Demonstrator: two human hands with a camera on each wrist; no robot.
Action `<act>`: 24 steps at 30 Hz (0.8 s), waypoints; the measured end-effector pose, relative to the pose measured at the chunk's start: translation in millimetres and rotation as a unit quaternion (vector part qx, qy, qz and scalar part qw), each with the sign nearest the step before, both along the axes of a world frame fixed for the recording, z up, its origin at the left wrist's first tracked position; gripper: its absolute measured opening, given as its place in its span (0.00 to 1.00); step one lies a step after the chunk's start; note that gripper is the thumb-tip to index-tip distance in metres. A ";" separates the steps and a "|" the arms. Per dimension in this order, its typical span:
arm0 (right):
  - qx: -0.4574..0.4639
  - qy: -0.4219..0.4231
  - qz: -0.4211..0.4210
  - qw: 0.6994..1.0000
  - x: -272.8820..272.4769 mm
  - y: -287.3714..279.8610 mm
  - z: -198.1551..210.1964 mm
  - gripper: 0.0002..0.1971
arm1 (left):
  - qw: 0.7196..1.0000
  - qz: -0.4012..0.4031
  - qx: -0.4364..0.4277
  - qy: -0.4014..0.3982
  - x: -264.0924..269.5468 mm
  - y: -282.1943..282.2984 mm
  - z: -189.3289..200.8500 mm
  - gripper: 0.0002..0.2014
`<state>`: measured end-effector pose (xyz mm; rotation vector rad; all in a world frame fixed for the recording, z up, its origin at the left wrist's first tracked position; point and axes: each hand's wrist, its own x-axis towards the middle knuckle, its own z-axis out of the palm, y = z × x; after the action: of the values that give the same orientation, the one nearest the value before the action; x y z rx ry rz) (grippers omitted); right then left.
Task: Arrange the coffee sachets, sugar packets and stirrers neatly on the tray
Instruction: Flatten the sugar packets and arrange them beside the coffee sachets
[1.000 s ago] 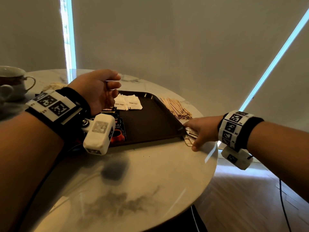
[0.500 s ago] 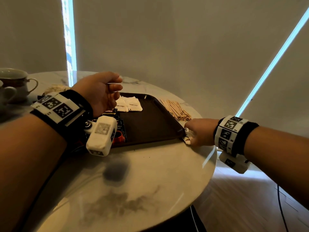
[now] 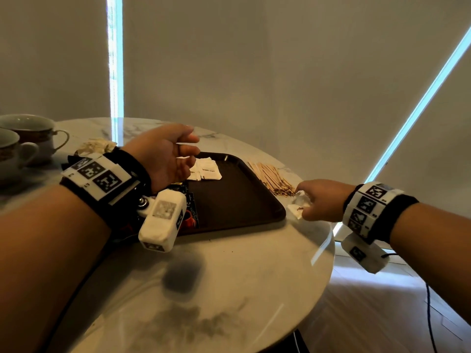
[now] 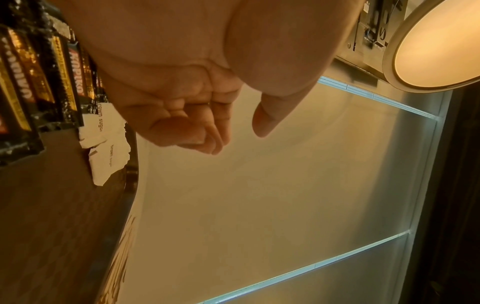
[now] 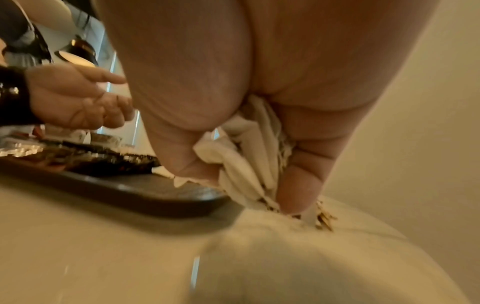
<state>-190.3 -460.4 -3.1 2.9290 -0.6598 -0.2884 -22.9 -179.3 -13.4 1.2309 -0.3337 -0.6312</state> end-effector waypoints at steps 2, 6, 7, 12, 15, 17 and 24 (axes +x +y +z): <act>0.004 -0.030 -0.003 1.000 1.7 3.6 14.9 0.23 | 1.000 -0.013 0.002 0.003 -3.9 -2.0 0.5 0.12; 0.042 -0.156 0.031 0.986 18.0 33.5 43.3 0.23 | 0.998 -0.062 0.028 0.015 -15.8 -6.5 2.8 0.15; 0.069 -0.191 0.053 0.978 24.1 46.4 47.5 0.23 | 0.996 -0.077 0.030 0.020 -18.3 -7.3 2.8 0.18; 0.165 -0.304 0.198 0.917 59.7 115.4 49.0 0.19 | 0.987 -0.145 -0.008 0.070 -22.4 -6.7 4.1 0.36; 0.187 -0.320 0.242 0.897 85.2 139.6 38.5 0.19 | 0.976 -0.182 -0.079 0.089 -18.9 -2.5 4.8 0.37; 0.179 -0.309 0.264 0.896 101.1 147.7 28.6 0.22 | 0.975 -0.167 -0.114 0.093 -15.9 -0.4 6.4 0.33; 0.322 -0.239 0.280 0.872 126.6 147.4 18.6 0.31 | 0.983 -0.050 -0.133 0.119 4.8 4.4 5.7 0.16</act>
<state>-63.6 -312.9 15.5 3.6780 0.3755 0.3714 -18.1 -174.9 -7.6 0.8771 -0.2693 -0.7852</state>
